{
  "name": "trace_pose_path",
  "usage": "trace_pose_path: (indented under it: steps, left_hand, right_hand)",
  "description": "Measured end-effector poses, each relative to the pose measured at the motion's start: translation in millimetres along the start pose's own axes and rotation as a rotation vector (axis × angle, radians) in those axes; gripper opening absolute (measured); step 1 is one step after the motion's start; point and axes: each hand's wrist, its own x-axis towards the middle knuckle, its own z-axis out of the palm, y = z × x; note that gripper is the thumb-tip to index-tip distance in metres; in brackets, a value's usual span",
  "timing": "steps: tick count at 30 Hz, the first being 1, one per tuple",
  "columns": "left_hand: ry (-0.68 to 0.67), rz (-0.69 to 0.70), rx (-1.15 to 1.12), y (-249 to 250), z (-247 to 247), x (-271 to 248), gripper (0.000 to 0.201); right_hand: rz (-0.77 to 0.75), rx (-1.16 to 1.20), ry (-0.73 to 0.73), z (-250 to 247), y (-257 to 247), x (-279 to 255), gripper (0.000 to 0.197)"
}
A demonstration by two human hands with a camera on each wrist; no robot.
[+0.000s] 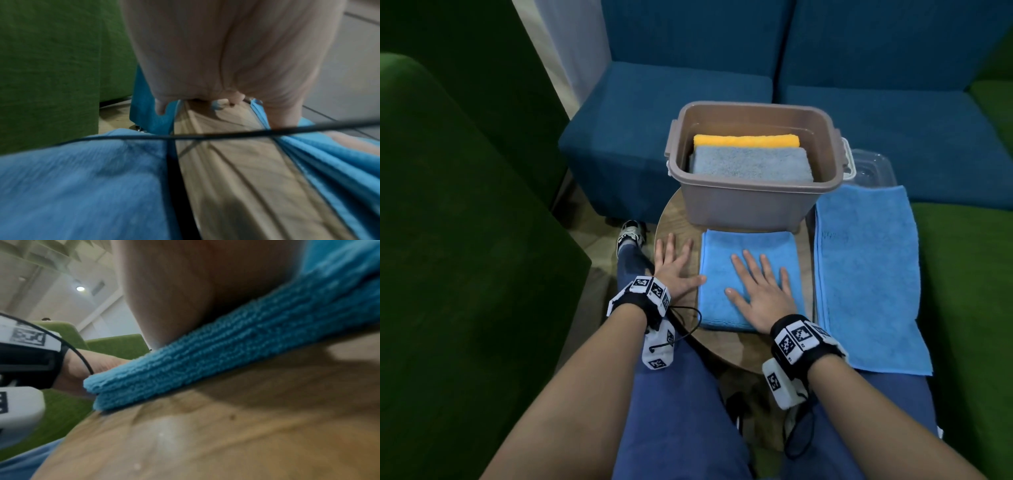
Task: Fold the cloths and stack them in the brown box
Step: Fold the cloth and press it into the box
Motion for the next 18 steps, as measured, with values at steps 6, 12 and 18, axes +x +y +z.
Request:
trace_pose_path:
  steps: [6, 12, 18]
  left_hand:
    - [-0.043, -0.074, 0.082, 19.0, -6.6, -6.1, 0.091]
    - [0.136, 0.087, 0.469, 89.6, 5.4, -6.9, 0.104]
    - [-0.157, 0.249, 0.381, 76.7, 34.9, 2.1, 0.085]
  right_hand:
    - [0.200, 0.018, 0.019, -10.2, 41.0, -17.2, 0.067]
    - [0.131, -0.008, -0.007, -28.9, 13.3, 1.7, 0.072]
    - [0.029, 0.130, -0.177, -36.7, 28.0, 25.2, 0.101]
